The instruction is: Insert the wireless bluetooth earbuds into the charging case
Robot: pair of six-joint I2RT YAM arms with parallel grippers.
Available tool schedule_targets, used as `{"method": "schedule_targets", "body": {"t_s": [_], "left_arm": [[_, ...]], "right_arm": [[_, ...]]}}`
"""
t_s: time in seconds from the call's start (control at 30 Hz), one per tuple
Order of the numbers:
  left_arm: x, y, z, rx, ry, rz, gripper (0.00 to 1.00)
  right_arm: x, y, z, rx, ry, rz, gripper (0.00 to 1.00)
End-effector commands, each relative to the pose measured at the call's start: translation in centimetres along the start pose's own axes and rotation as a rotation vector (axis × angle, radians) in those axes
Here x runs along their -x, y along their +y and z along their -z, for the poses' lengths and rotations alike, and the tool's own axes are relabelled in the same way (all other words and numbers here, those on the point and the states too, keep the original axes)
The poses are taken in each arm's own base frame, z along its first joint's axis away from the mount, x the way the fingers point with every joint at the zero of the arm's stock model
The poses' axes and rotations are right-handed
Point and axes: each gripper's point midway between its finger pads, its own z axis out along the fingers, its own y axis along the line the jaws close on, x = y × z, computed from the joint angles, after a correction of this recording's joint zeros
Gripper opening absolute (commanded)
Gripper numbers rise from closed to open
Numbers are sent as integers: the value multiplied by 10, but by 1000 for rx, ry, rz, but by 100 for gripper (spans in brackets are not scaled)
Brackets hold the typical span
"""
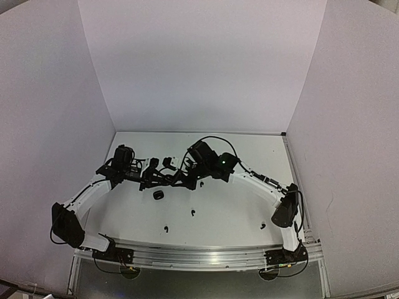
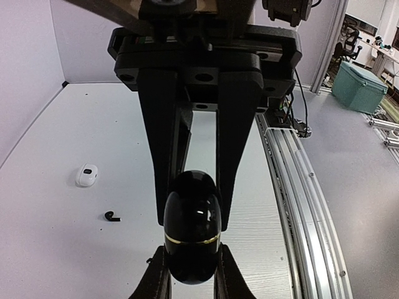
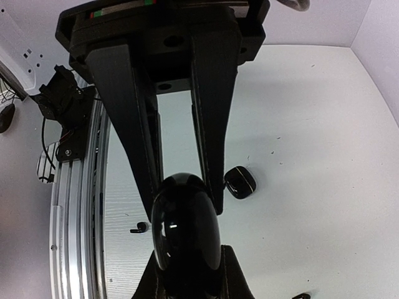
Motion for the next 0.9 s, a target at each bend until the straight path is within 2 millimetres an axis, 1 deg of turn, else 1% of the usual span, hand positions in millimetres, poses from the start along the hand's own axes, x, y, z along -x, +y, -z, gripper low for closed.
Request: {"method": "schedule_targets", "body": {"t_s": [0.0, 0.07, 0.1, 0.13, 0.17, 0.2, 0.23, 0.43, 0.57, 0.73, 0.87], "left_arm": [[12, -5, 1, -22, -22, -38, 0], [12, -5, 2, -18, -20, -46, 0], [11, -5, 2, -16, -17, -52, 0], [10, -5, 2, -15, -13, -61, 0], [9, -6, 2, -16, -9, -75, 0], [8, -8, 2, -20, -4, -88, 0], [7, -9, 3, -23, 0, -109, 0], [9, -14, 4, -42, -2, -148, 0], [8, -17, 4, -53, 2, -157, 0], [-2, -20, 4, -61, 33, -152, 0], [-5, -20, 4, -58, 42, -165, 0]], "right_arm": [[19, 0, 7, -9, -52, 29, 0], [19, -2, 7, -13, -52, 18, 3], [20, -3, 8, -17, -53, 8, 13], [20, -5, 9, -19, -53, -5, 27], [19, -6, 10, -16, -55, -18, 36], [18, -8, 10, -11, -56, -30, 42], [17, -10, 10, -5, -58, -41, 43], [16, -19, 8, -23, -57, -43, 44], [16, -25, 7, -45, -54, -43, 42], [22, -35, 19, -56, -79, -72, 40], [21, -39, 20, -58, -80, -79, 40]]}}
